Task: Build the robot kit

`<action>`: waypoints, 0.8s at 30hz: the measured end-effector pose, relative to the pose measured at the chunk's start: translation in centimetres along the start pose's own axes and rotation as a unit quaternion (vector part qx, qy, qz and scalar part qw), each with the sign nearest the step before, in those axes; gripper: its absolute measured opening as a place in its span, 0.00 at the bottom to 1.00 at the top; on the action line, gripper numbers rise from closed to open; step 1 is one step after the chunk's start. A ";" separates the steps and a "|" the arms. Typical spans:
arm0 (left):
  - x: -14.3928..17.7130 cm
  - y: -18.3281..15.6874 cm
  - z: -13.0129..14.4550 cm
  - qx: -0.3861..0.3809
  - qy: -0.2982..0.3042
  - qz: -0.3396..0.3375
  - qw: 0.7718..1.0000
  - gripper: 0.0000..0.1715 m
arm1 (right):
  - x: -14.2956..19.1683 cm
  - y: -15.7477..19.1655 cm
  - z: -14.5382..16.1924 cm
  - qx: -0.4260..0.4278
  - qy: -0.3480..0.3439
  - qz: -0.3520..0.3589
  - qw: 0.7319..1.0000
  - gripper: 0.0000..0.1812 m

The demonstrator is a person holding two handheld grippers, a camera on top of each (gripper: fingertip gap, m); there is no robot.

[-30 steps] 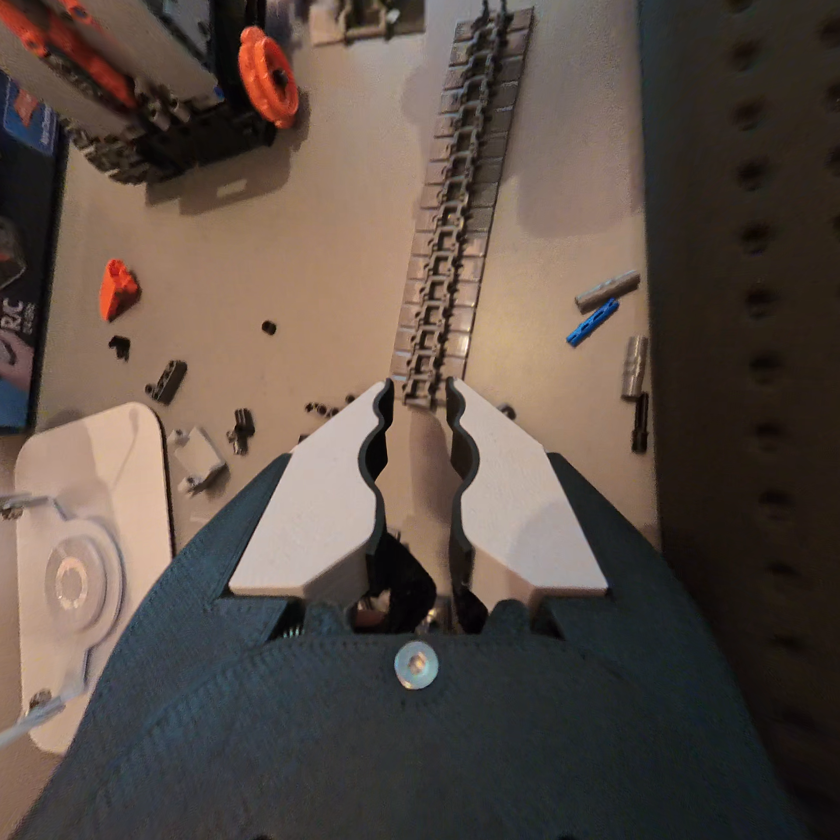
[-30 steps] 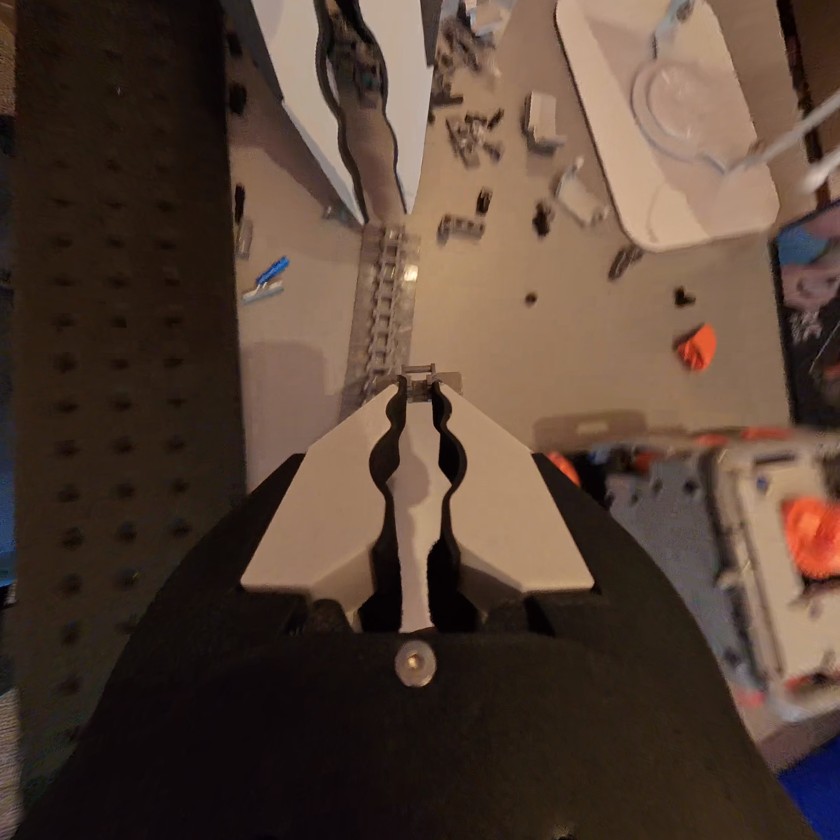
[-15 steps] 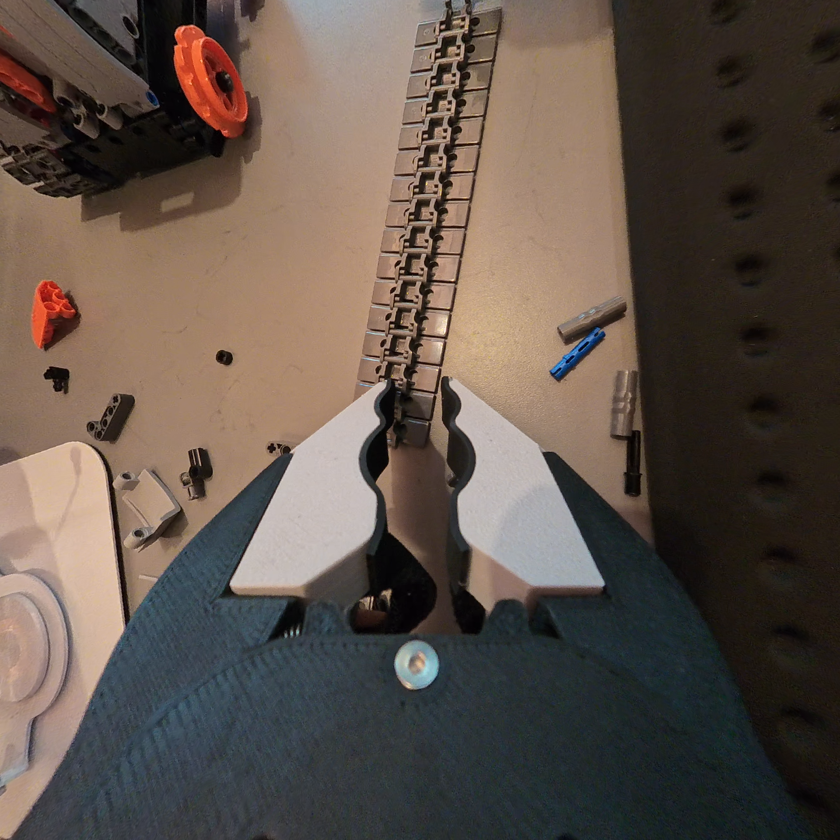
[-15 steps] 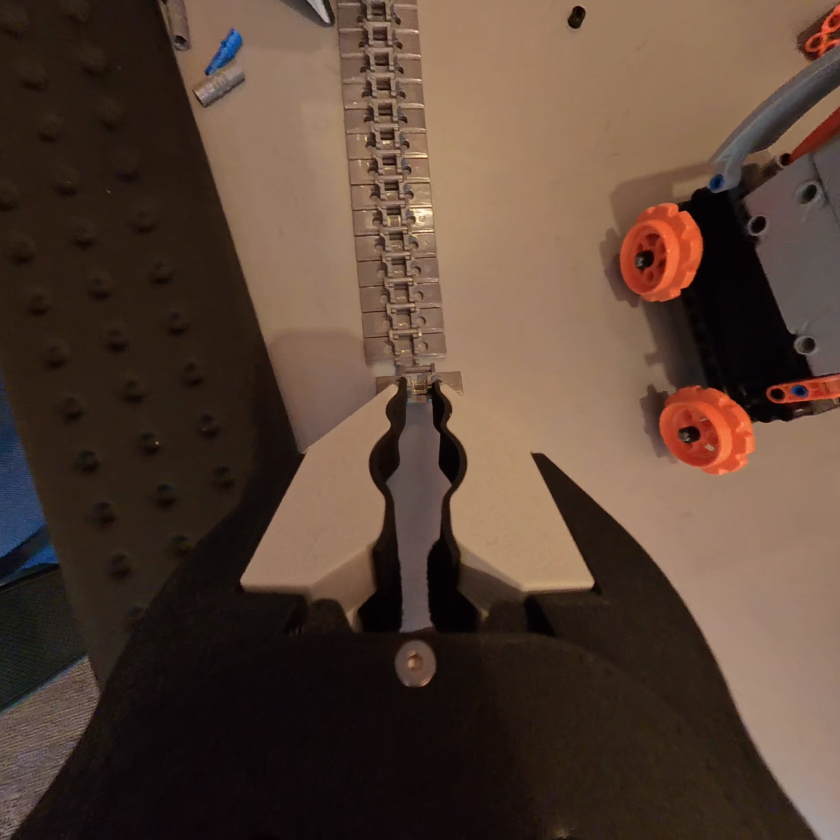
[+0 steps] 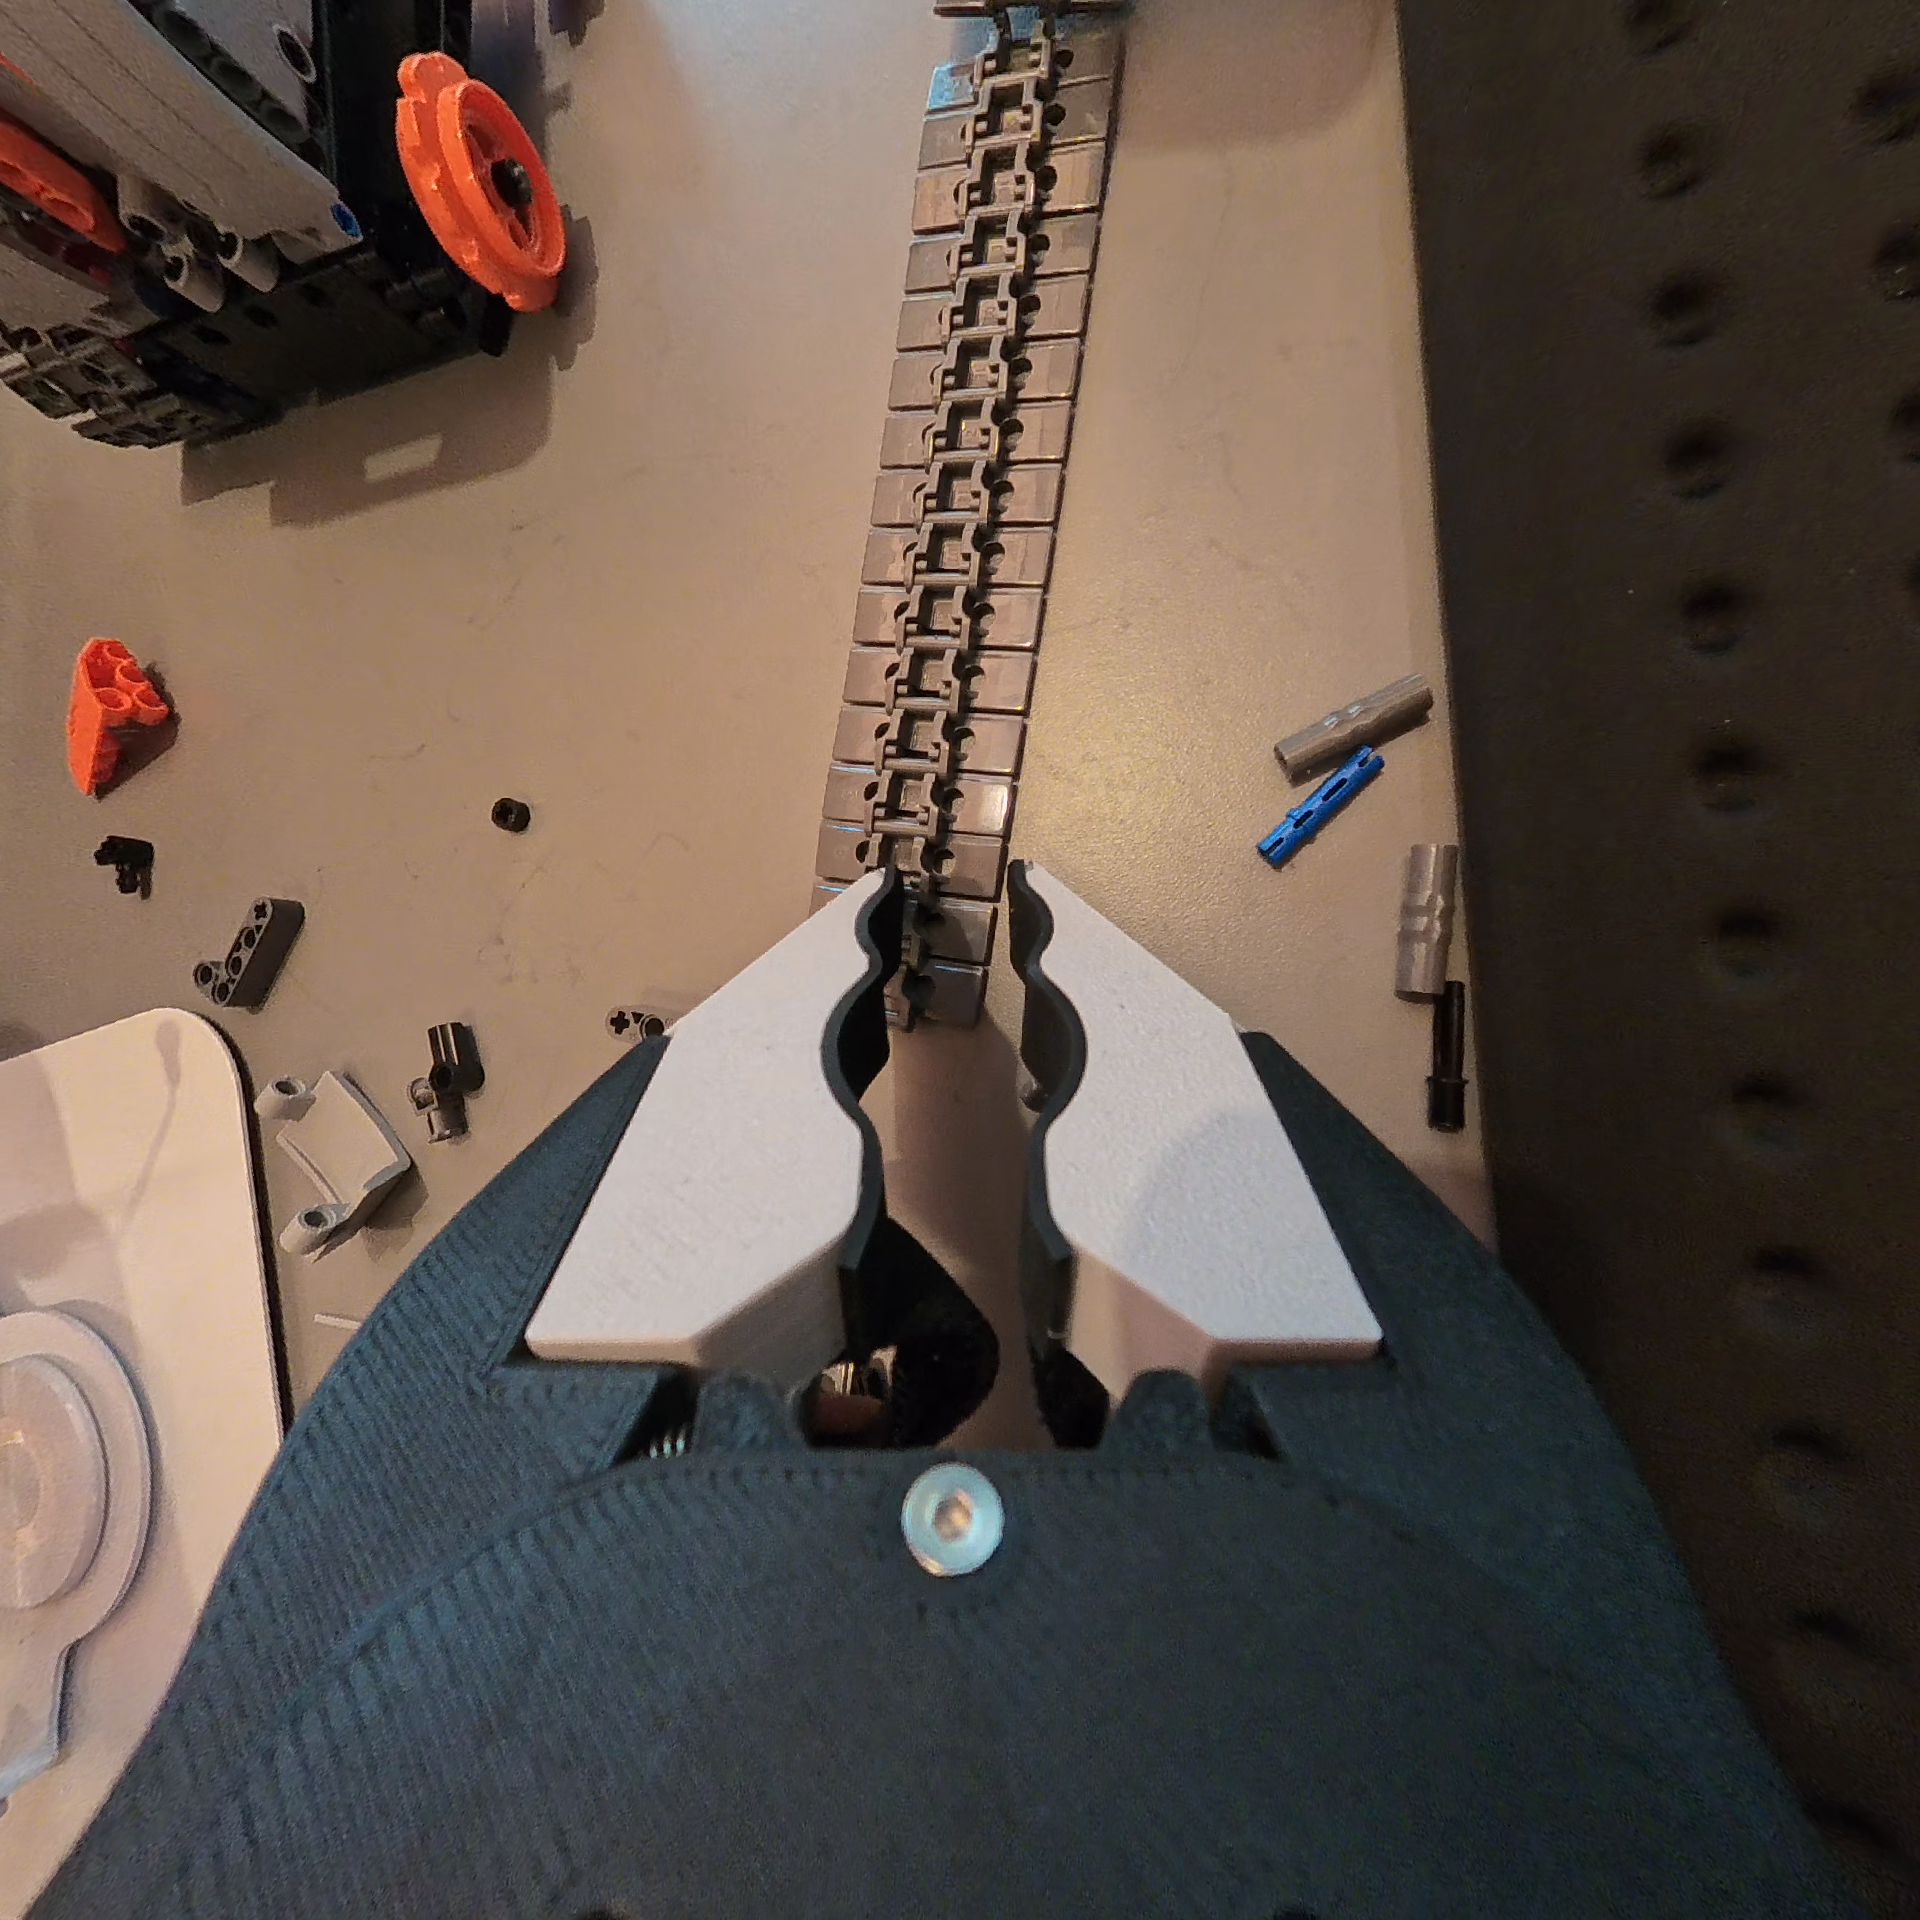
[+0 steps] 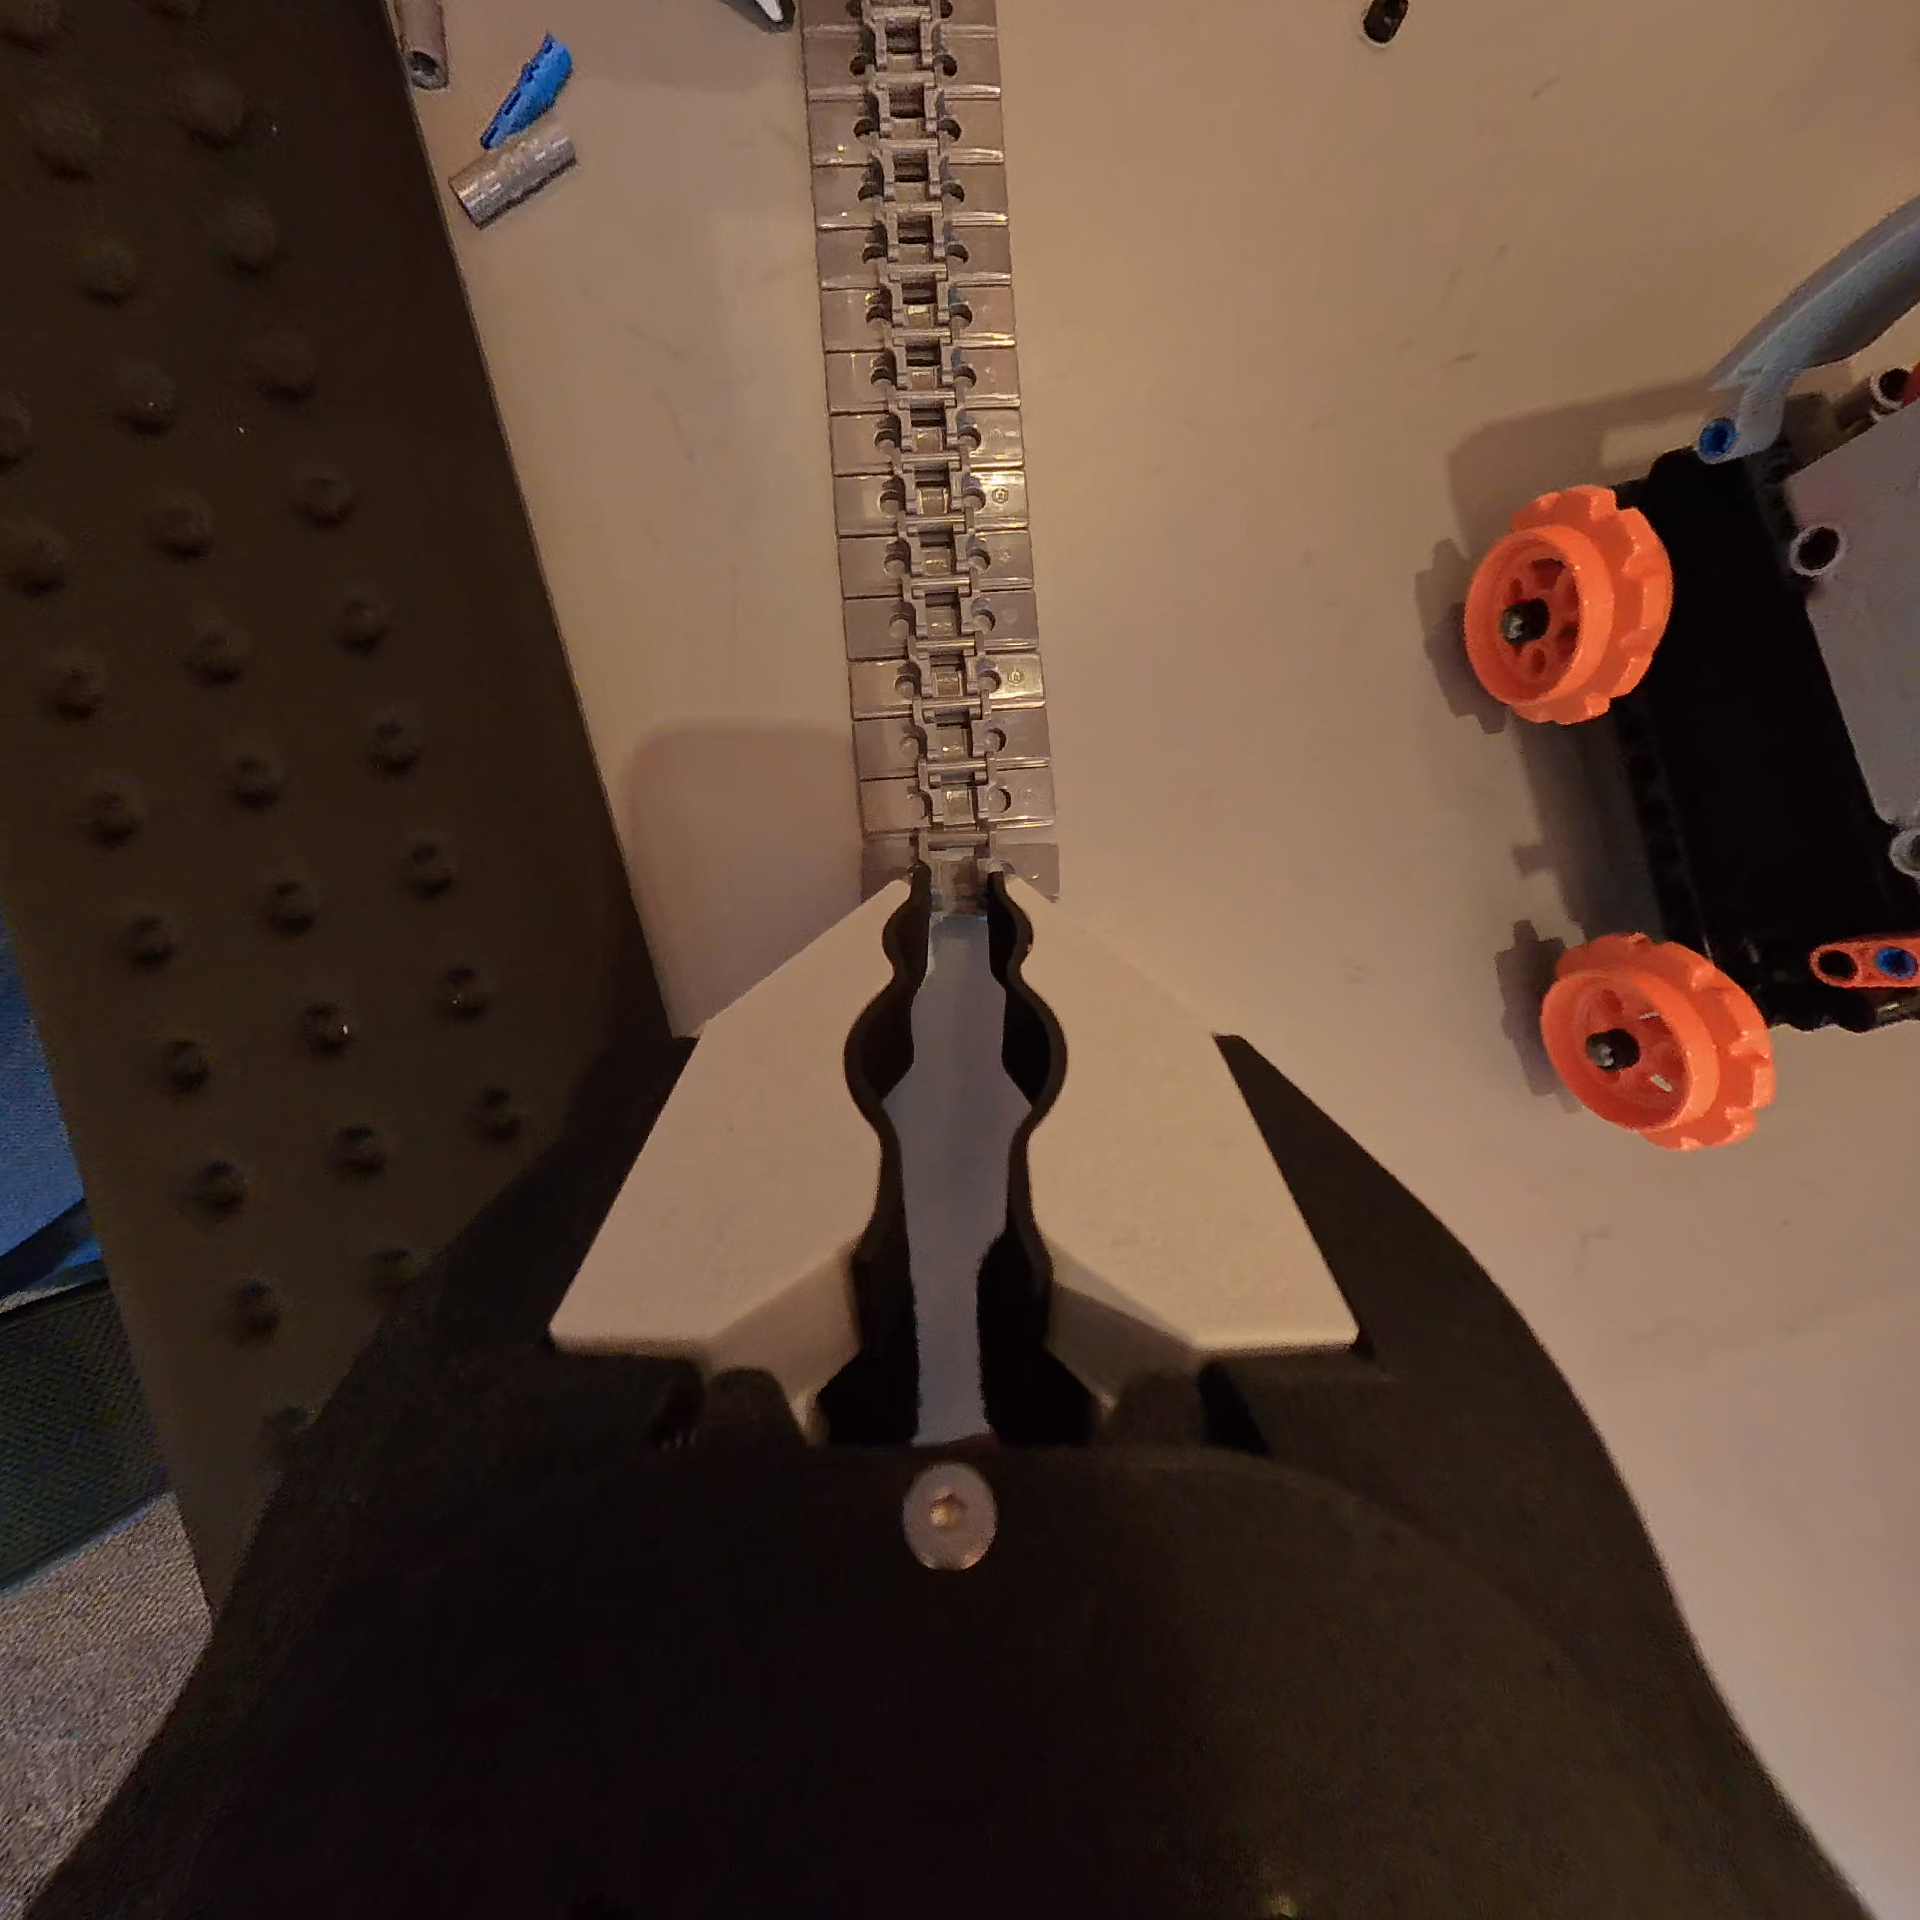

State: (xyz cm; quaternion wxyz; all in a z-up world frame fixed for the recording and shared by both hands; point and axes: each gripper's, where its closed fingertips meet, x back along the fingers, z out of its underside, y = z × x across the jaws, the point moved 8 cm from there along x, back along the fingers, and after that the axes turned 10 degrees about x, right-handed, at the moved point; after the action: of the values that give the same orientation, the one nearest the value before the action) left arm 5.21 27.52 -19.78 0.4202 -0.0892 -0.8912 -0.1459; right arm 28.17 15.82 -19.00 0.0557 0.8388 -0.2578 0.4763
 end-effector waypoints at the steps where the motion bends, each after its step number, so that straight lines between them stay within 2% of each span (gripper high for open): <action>1: 0.0 0.0 0.0 0.000 0.000 0.000 1.000 0.11 | 0.0 -0.1 -0.1 0.001 0.003 -0.003 1.000 0.05; 13: 0.0 0.1 0.1 0.002 0.001 0.003 1.000 0.11 | -0.1 -1.2 -1.1 0.045 0.076 -0.060 0.994 0.05; 24: 0.1 0.1 0.2 -0.001 0.000 0.007 1.000 0.10 | -0.2 -1.6 -1.5 0.052 0.108 -0.089 0.989 0.05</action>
State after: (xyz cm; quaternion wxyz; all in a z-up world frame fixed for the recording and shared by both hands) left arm 5.00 27.66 -19.79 0.4212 -0.0954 -0.8904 -0.1438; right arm 27.68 17.82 -18.09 0.0817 0.8034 -0.1499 0.5704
